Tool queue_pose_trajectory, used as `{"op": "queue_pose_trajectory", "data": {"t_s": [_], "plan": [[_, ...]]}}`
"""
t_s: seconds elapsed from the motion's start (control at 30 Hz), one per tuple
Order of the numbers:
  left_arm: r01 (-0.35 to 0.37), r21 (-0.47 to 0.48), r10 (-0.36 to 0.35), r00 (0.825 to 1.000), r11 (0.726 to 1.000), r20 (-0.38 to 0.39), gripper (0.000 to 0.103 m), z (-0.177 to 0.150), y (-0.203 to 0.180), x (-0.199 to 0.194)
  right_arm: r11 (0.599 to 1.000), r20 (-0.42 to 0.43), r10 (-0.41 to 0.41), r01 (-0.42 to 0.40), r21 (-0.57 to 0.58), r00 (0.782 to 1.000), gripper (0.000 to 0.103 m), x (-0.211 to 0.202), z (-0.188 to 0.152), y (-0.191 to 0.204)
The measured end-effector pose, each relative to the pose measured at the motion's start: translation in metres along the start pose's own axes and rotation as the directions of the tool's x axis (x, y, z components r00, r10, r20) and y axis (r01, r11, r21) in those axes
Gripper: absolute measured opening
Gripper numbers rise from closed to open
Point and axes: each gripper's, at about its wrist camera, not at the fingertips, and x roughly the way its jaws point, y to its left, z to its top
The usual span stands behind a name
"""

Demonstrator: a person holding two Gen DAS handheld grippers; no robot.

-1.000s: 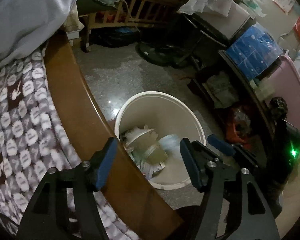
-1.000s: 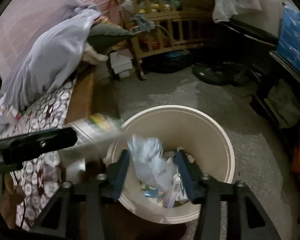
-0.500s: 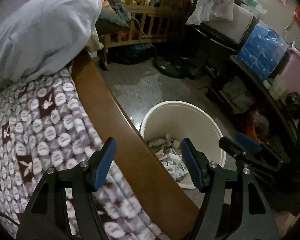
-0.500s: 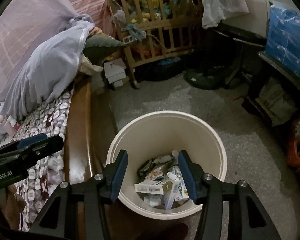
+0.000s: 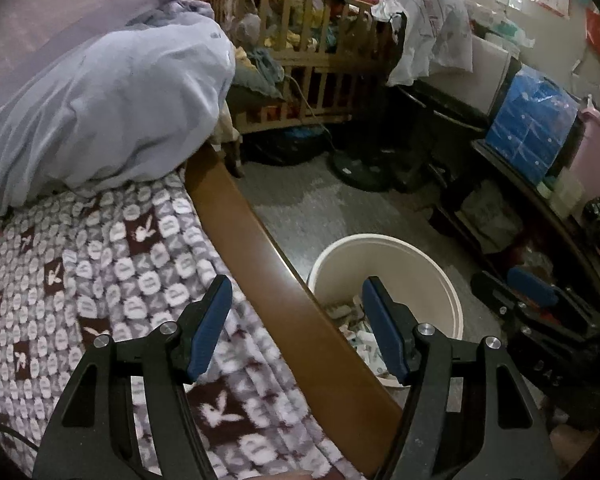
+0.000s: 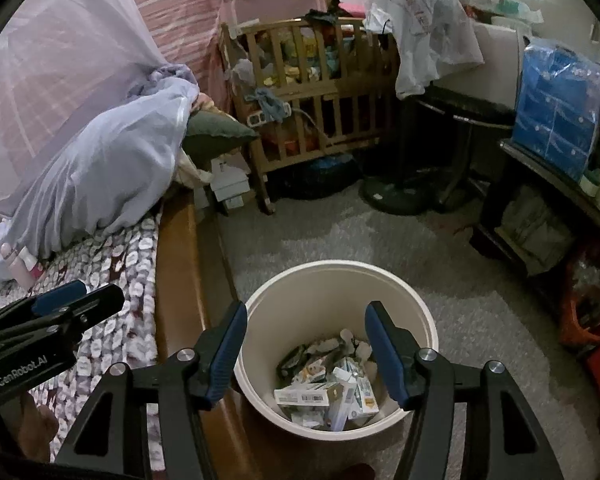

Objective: Collect trash

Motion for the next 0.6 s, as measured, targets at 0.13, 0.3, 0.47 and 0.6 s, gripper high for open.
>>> {"op": "queue_pose_trajectory", "data": {"t_s": [0.13,0.3,0.47,0.6], "plan": [[-0.016,0.01,0.016,1.0,1.0,0.016,0.066,-0.001,0.002,-0.004,1.0,0.017,-0.009,0.009,-0.007,1.0,0.061,-0.007,0.002,0.005],[-0.022,0.005,0.021,1.0,1.0,0.023,0.066,-0.002,0.006,-0.006,1.0,0.026,-0.014,0.014,-0.02,1.0,0.062,-0.011,0.004,0.009],[-0.028,0.009,0.028,0.999,1.0,0.037,0.066,-0.002,0.007,-0.008,1.0,0.036,-0.016,0.017,-0.022,0.999,0.063,-0.014,0.005,0.011],[-0.033,0.01,0.033,0.999,0.999,0.041,0.066,-0.002,0.008,-0.009,0.999,0.049,-0.025,0.027,-0.026,0.998,0.063,-0.018,0.006,0.012]]}}
